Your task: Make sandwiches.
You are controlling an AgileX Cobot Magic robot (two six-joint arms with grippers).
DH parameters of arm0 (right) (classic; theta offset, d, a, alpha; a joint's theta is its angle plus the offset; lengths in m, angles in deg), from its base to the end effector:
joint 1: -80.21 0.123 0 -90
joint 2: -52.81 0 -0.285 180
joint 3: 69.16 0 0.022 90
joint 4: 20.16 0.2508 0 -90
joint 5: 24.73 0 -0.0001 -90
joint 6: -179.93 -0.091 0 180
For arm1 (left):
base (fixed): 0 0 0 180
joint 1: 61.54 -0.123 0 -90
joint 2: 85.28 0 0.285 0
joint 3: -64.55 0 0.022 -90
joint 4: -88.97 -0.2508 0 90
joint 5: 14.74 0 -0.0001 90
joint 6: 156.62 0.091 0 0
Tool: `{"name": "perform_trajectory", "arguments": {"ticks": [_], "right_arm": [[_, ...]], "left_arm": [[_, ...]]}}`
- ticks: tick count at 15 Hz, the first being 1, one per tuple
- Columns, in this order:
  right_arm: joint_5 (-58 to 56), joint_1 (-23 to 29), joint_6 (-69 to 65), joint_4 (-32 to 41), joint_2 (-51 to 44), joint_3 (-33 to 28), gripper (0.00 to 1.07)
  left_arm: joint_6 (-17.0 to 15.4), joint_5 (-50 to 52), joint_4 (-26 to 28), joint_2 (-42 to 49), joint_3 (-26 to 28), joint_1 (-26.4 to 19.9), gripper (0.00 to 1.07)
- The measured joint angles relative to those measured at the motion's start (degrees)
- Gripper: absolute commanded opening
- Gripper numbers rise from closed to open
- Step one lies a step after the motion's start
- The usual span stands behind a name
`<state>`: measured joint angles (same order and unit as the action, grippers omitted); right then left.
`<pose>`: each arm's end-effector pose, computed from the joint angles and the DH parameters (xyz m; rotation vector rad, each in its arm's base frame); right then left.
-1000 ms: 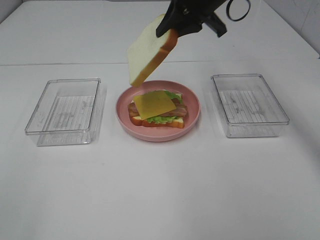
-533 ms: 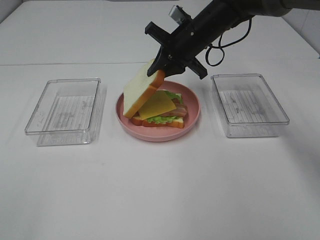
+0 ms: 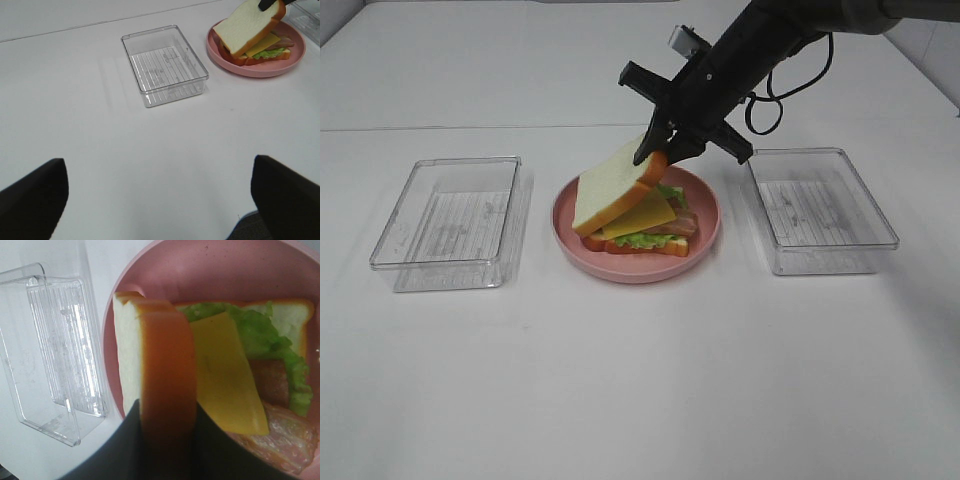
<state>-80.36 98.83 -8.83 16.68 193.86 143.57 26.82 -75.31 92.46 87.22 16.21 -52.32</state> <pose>0.4561 0.2012 0.1710 0.1783 2.8668 0.9267 -0.0067 -0.0038 0.2788 0.2271 2.0202 -0.1363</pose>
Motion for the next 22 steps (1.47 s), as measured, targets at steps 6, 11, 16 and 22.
{"name": "perform_trajectory", "arguments": {"ticks": [6, 11, 16, 22], "right_arm": [[-1.38, 0.0, 0.0, -1.83, 0.0, 0.0, 0.78], [-8.02, 0.0, 0.0, -11.63, -1.95, 0.0, 0.78], [-13.41, 0.0, 0.0, -25.73, -11.4, 0.0, 0.78], [-13.81, 0.0, 1.55, -33.0, -28.99, -0.11, 0.78]], "left_arm": [[0.0, 0.0, 0.0, 0.0, 0.0, 0.0, 0.94], [0.0, 0.0, 0.0, 0.0, 0.0, 0.0, 0.94], [0.0, 0.0, 0.0, 0.0, 0.0, 0.0, 0.94], [0.0, 0.0, 0.0, 0.0, 0.0, 0.0, 0.94]]}}
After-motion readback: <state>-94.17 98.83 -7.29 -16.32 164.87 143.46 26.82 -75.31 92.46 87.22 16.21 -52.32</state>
